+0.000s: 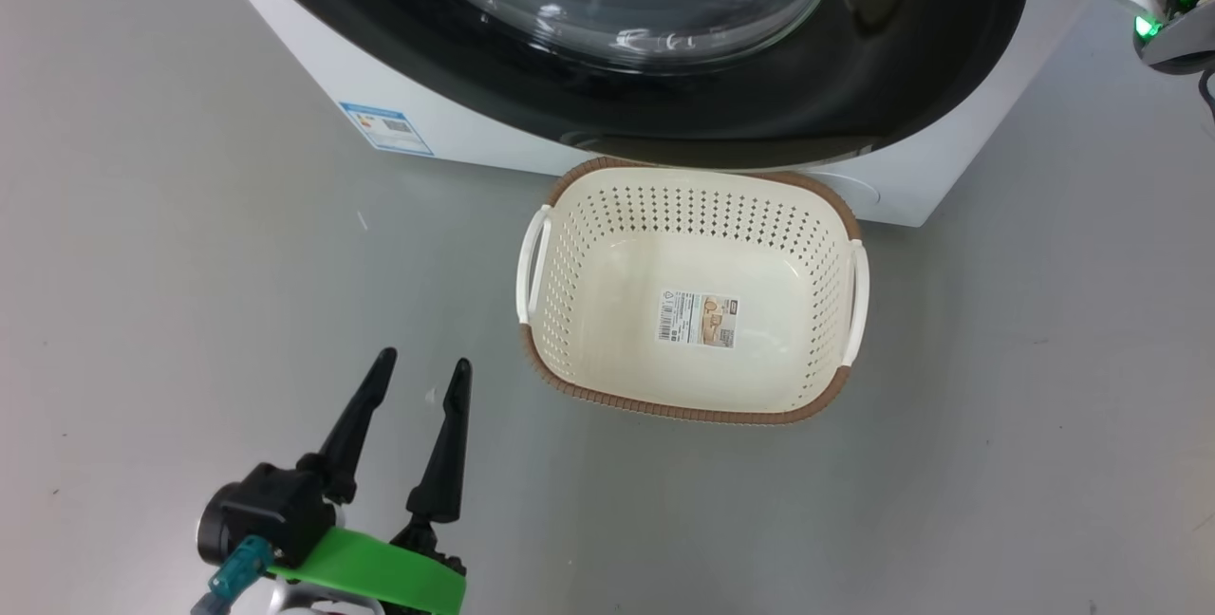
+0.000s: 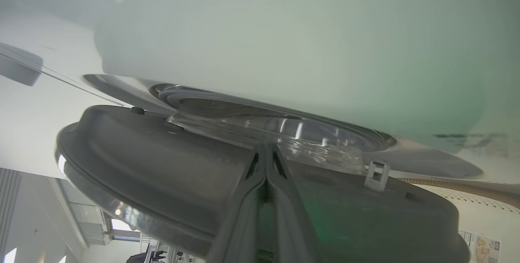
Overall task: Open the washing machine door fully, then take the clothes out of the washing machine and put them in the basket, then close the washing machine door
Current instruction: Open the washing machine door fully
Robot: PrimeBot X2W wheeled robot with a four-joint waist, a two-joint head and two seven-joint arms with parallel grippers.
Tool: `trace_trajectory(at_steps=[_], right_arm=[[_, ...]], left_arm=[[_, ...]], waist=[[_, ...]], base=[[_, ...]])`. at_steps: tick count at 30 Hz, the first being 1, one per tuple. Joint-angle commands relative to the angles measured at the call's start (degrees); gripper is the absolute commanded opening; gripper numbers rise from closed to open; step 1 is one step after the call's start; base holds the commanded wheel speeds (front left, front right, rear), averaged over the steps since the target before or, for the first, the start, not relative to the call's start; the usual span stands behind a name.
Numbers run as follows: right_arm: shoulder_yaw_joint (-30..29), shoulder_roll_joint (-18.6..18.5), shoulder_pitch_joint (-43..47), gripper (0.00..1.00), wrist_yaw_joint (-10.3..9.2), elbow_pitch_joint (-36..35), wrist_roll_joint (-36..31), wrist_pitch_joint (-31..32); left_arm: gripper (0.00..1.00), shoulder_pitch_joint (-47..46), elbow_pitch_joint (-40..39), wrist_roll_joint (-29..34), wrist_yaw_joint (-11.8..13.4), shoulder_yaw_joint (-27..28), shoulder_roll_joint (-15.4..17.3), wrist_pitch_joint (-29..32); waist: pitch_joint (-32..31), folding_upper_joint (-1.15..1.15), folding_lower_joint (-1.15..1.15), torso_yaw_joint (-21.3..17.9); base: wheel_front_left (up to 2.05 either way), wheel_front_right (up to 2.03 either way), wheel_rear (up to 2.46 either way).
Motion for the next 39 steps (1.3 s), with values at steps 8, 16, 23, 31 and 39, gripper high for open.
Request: trace_trajectory(at_steps=[8, 16, 23, 31, 39], right_arm=[[1.6, 2.1, 5.3, 0.00, 0.05, -4.0, 0.4, 2.9], [2.7, 2.5, 10.5, 0.00, 0.05, -7.0, 0.0, 5.1], [3.2, 3.2, 14.9, 0.00, 0.05, -10.8, 0.1, 6.4], [4.0, 4.0, 22.5, 0.00, 0.05, -17.5, -0.2, 7.6], [4.6, 5.5, 29.8, 0.00, 0.05, -22.9, -0.3, 8.7]], left_arm=[[1.00, -0.3, -0.9, -0.2, -0.3, 1.9, 0.7, -0.7], [1.00, 0.6, -0.8, -0.2, -0.3, 2.1, 0.7, -0.7], [1.00, 1.8, -0.7, 0.2, -0.3, 2.4, 0.7, -0.7], [1.00, 4.1, -0.9, 0.8, -0.3, 2.9, 0.7, -0.7], [1.00, 6.3, -1.2, 1.3, -0.3, 3.0, 0.7, -0.7]], waist=[[-1.8, 0.00, 0.00, -0.8], [-4.0, 0.00, 0.00, -1.1], [-6.3, 0.00, 0.00, -1.3], [-9.9, 0.00, 0.00, -1.0], [-12.7, 0.00, 0.00, 0.3]], base=[[0.00, 0.00, 0.00], [0.00, 0.00, 0.00], [0.00, 0.00, 0.00], [0.00, 0.00, 0.00], [0.00, 0.00, 0.00]])
